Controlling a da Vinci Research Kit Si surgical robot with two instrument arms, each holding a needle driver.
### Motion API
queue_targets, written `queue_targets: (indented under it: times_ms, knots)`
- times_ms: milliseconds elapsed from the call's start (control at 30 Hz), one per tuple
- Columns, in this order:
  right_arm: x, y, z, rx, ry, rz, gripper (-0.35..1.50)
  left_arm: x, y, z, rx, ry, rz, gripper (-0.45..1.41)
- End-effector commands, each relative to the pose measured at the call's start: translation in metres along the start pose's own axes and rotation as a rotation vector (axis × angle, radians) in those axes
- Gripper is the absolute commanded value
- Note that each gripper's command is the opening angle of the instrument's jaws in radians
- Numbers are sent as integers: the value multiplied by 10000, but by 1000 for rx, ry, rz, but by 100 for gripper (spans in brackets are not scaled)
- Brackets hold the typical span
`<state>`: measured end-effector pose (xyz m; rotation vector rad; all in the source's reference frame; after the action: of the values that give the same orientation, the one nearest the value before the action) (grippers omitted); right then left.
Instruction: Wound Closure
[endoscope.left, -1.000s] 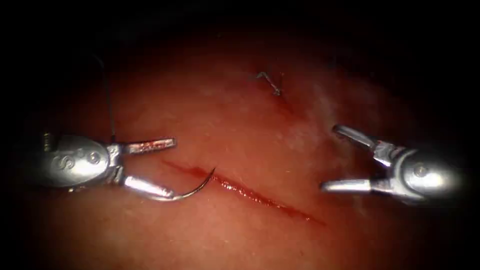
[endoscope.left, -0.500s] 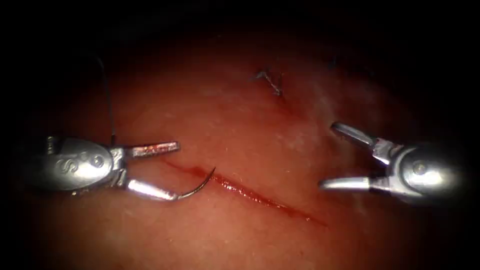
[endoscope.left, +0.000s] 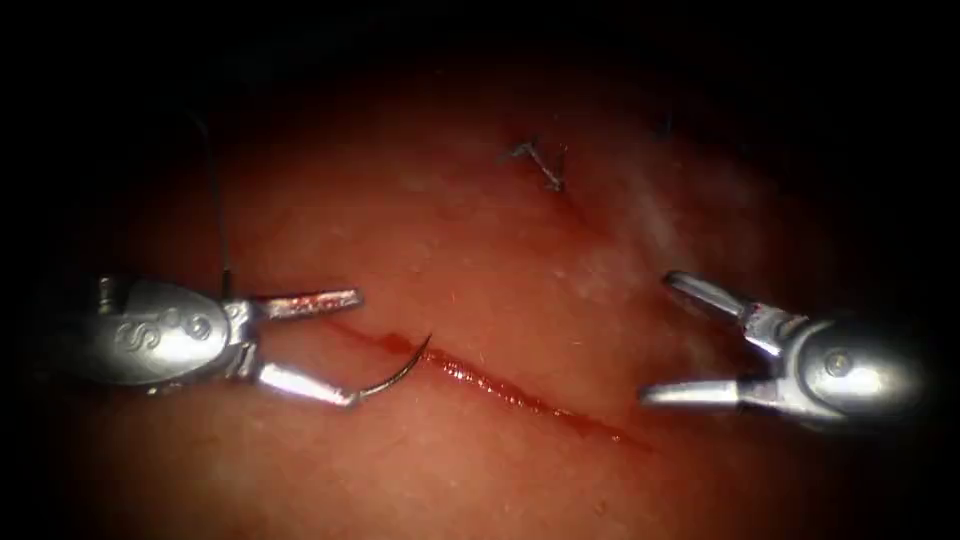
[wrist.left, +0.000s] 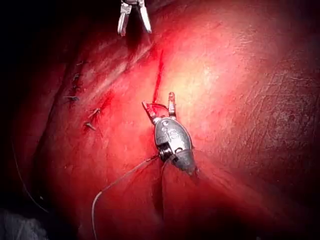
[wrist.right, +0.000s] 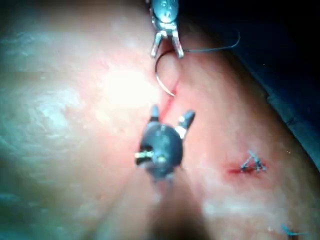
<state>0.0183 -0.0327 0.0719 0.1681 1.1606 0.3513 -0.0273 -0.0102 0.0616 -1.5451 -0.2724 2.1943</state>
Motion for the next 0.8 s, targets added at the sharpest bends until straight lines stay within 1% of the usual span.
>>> queue_targets:
  times_ms: [33, 133, 233, 367, 400, 433, 467, 500, 567, 600, 633, 667, 800]
  knots:
    - [-3, -4, 8, 7, -4, -3, 123, -6, 1, 8, 7, -16, -14, 29]
    - [-4, -6, 9, 10, -9, -6, 123, -10, 5, 13, 20, -57, -55, 29]
    - [-6, -8, 10, 10, -9, 21, 123, -12, 7, 17, 56, -100, -75, 29]
    - [-7, -13, 12, 12, -11, 46, 123, -14, 9, 16, 135, -202, -99, 27]
    - [-8, -16, 15, 13, -13, 50, 123, -15, 9, 15, 163, -240, -111, 27]
    - [-8, -16, 15, 13, -13, 50, 123, -15, 9, 15, 163, -240, -111, 27]
    - [-9, -19, 17, 14, -15, 47, 123, -16, 9, 13, 184, -266, -124, 27]
    - [-9, -19, 17, 14, -15, 47, 123, -16, 9, 13, 184, -266, -124, 27]
    - [-9, -22, 18, 16, -19, 51, 123, -17, 8, 11, 203, -301, -132, 27]
    - [-8, -23, 19, 17, -22, 51, 123, -18, 8, 10, 214, -329, -131, 27]
    - [-7, -24, 20, 19, -24, 51, 123, -23, 10, 10, 232, -407, -127, 34]
    - [-7, -24, 20, 19, -24, 51, 123, -23, 10, 10, 232, -407, -127, 34]
    - [-7, -23, 21, 19, -27, 51, 123, -29, 16, 14, 242, -490, -121, 37]
